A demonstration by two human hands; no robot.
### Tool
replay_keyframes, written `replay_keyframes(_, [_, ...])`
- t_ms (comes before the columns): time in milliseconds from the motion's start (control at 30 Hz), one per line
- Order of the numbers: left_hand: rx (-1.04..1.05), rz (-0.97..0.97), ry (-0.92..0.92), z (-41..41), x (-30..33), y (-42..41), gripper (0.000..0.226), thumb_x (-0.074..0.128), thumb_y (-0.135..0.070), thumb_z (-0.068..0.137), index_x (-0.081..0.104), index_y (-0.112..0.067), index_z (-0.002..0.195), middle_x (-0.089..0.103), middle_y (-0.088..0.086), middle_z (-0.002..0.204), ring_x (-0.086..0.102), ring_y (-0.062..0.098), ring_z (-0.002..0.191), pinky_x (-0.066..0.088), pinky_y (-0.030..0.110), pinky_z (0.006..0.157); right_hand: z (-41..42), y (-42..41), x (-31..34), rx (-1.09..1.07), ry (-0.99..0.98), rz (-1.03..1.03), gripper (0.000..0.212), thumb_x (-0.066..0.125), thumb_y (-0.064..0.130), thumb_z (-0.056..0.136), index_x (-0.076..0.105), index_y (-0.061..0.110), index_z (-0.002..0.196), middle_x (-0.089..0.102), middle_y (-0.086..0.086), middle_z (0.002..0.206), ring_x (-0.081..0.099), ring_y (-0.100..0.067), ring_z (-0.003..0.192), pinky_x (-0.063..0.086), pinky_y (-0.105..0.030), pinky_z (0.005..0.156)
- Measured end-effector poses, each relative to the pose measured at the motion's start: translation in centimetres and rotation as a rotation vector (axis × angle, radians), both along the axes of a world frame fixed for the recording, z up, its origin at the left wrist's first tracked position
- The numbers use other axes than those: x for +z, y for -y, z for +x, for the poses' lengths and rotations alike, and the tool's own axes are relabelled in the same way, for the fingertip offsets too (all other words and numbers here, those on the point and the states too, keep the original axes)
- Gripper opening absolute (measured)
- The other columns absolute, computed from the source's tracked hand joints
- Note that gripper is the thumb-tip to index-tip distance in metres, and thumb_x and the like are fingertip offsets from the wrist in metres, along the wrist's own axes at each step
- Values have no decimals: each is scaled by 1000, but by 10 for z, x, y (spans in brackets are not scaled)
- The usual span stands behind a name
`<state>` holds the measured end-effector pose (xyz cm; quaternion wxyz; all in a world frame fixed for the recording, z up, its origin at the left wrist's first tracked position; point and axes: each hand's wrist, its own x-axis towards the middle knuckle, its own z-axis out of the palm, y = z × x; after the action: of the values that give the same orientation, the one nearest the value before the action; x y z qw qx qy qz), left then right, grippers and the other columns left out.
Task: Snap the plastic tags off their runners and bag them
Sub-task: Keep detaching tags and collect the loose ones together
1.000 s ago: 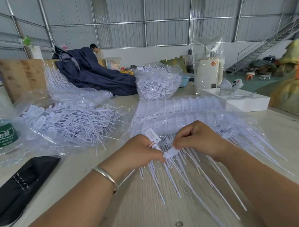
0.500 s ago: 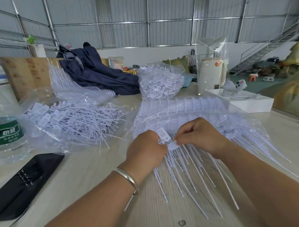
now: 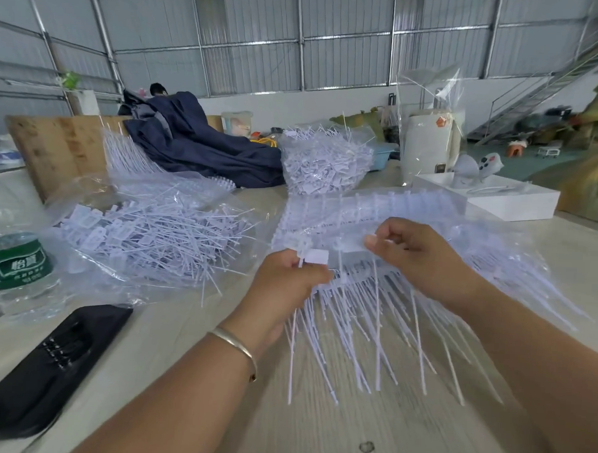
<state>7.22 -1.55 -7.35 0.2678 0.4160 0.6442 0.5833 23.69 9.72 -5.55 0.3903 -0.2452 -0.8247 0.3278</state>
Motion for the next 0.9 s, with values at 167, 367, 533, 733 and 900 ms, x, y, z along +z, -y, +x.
replay_keyframes(167, [-3, -36, 203, -4, -2, 3, 20, 60, -12, 95, 46, -14, 81, 39, -10, 44, 33, 6, 34, 23, 15, 33, -8, 7, -11, -2, 206, 224, 42, 37, 56, 91, 39, 16, 77, 37, 2, 61, 36, -14, 56, 30, -31, 58])
replay_keyframes(367, [-105, -84, 503, -6, -1, 4, 37, 48, -42, 99, 50, -12, 78, 26, -6, 52, 19, 4, 37, 14, 15, 30, -8, 9, -13, -51, 307, 324, 35, 41, 54, 94, 38, 23, 78, 41, 4, 58, 40, -10, 54, 28, -26, 52])
replay_keyframes(533, [-169, -100, 350, -4, 0, 5, 41, 74, -51, 71, 54, -17, 80, 28, -9, 54, 21, 5, 41, 18, 16, 32, -6, 11, -13, -49, 209, 348, 32, 57, 47, 92, 47, 20, 77, 45, 3, 55, 40, -13, 51, 33, -31, 53])
replay_keyframes(733, [-123, -99, 225, -7, -7, 6, 30, 80, -27, 78, 52, -21, 73, 33, -10, 51, 26, 5, 40, 21, 17, 36, -7, 10, -14, 28, 132, 239, 30, 61, 44, 89, 53, 19, 75, 44, 11, 53, 38, -7, 49, 31, -23, 53])
replay_keyframes(900, [-228, -18, 379, -8, 0, 7, 31, 79, -20, 71, 48, -22, 67, 27, -9, 52, 20, 4, 40, 15, 15, 33, -5, 9, -12, 82, 117, 123, 48, 49, 61, 81, 57, 14, 73, 42, 5, 57, 36, -8, 52, 31, -22, 55])
